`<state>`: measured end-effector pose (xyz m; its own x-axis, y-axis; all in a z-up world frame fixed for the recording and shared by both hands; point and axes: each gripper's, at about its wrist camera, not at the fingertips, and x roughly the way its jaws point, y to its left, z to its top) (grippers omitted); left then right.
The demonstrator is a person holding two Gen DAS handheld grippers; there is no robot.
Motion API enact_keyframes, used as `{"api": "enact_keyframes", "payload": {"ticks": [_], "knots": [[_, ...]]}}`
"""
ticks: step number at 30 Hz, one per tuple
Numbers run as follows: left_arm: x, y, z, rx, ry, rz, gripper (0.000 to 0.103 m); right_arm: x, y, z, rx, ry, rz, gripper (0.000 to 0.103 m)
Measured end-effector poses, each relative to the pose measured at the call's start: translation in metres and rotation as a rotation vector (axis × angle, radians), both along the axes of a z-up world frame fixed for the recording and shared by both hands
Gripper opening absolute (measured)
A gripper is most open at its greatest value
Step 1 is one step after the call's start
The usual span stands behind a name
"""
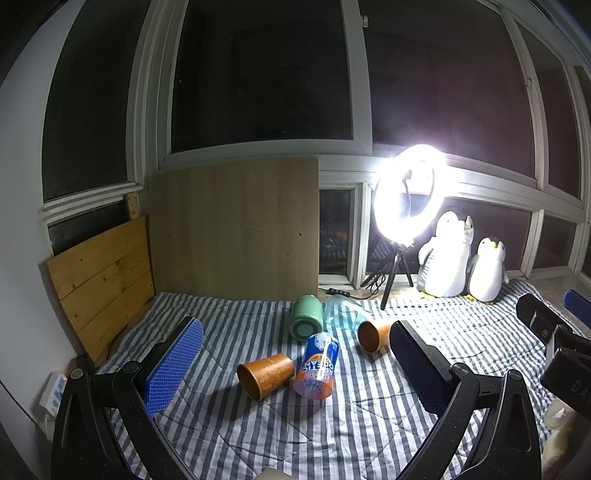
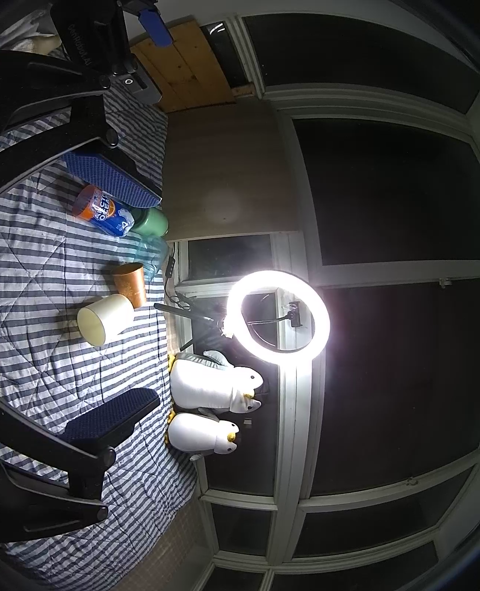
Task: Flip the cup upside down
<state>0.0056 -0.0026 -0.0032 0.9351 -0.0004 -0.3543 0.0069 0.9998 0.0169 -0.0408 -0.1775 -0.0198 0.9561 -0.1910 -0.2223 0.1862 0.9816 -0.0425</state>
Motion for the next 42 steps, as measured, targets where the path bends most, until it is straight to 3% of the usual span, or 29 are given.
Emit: {"api": "enact_keyframes", "payload": {"ticks": [42], "knots": [[0.0020, -0.0043, -0.0006, 0.004, 0.007, -0.008, 0.103, 0.0026, -0.0052, 0.0004, 0.001, 0.016, -0.002, 0.097]]}}
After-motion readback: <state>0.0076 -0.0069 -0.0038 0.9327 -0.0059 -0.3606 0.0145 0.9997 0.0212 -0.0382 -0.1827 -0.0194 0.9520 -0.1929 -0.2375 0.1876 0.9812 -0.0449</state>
